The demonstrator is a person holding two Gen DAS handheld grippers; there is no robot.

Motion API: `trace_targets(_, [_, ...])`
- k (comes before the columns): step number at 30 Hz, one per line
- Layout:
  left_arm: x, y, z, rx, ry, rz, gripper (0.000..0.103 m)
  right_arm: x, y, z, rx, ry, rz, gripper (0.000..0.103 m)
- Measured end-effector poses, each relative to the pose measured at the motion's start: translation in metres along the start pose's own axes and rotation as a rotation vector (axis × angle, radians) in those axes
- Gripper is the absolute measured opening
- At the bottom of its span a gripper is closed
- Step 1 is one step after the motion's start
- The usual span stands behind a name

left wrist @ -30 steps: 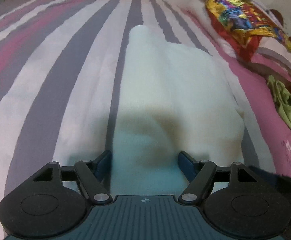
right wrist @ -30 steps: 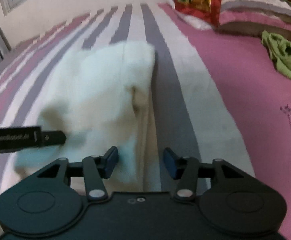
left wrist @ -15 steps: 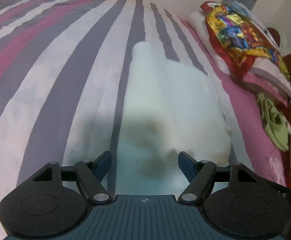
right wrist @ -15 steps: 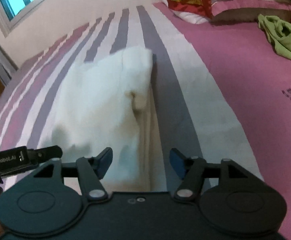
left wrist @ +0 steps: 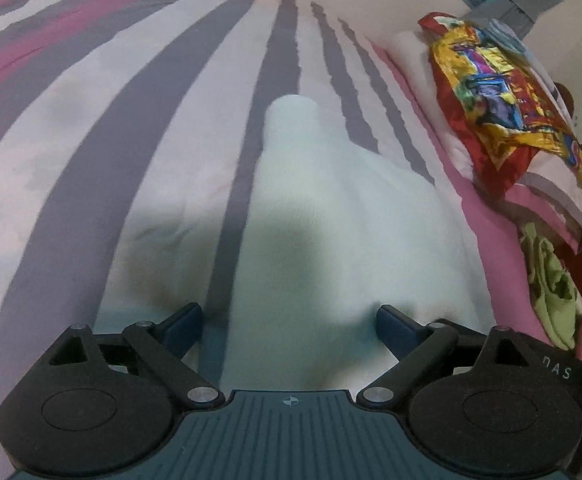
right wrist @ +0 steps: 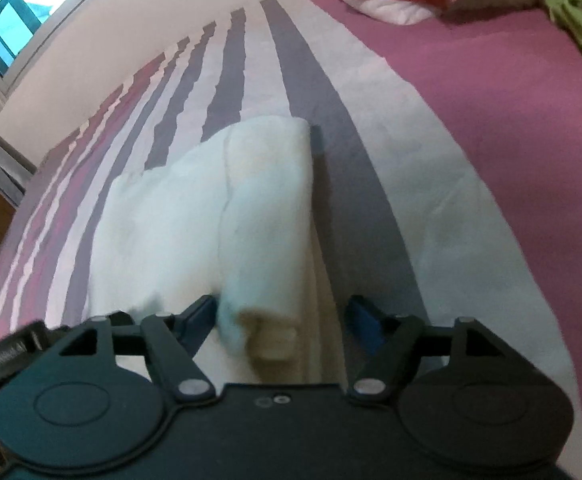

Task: Fold small clothes

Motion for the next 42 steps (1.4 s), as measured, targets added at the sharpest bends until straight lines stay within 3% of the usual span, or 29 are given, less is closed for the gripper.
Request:
trace_targets(1, [0.002,0.002,-0.001,-0.002,-0.001,0.007,0.091,0.003,0.002,-0.001,0.002,-0.003,-0.02,0.075])
trace_targets(4, [0.005,0.005,-0.002,-0.024,-0.007,0.025,0.069,0.01,0.001,-0.001,-0.009,-0.007,-0.056,0.069])
trace_targets(5, [0.005,0.006,-0.002,-0.039,-0.009,0.023,0.064,0.012,0.0,-0.001,-0.015,-0.012,-0.071,0.048])
trace_targets(8, [0.0,0.007,-0.001,-0.04,-0.005,0.022,0.048,0.012,-0.007,0.0,-0.01,-0.012,-0.094,0.037])
trace_targets(11, [-0.009,0.01,-0.002,-0.04,0.018,0.022,0.041,0.004,-0.018,0.003,-0.062,0.018,-0.079,0.031])
trace_targets(20, [-0.046,0.018,-0.014,-0.007,0.098,0.044,0.038,-0.021,-0.056,-0.001,-0.178,0.09,-0.089,0.03])
trace_targets(27, [-0.085,-0.002,-0.032,-0.02,0.159,0.043,0.038,-0.03,-0.099,-0.011,-0.231,0.111,-0.128,0.03])
trace_targets(36, [-0.13,-0.079,-0.05,-0.057,0.217,-0.028,0.038,-0.011,-0.168,-0.005,-0.275,0.095,-0.202,0.03])
trace_targets(42, [-0.131,-0.138,-0.053,-0.078,0.209,-0.089,0.038,0.025,-0.209,0.014,-0.286,0.042,-0.238,0.03])
Point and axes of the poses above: each gripper's, at about its wrist camera, not at the fingertips, and x roughly the way its jaws point, y to its right, z to its underside, the point moved 2 cm from there along x, roughly the way its jaws point, and after that the axes turned 10 degrees about -z, right-handed, at the moved point
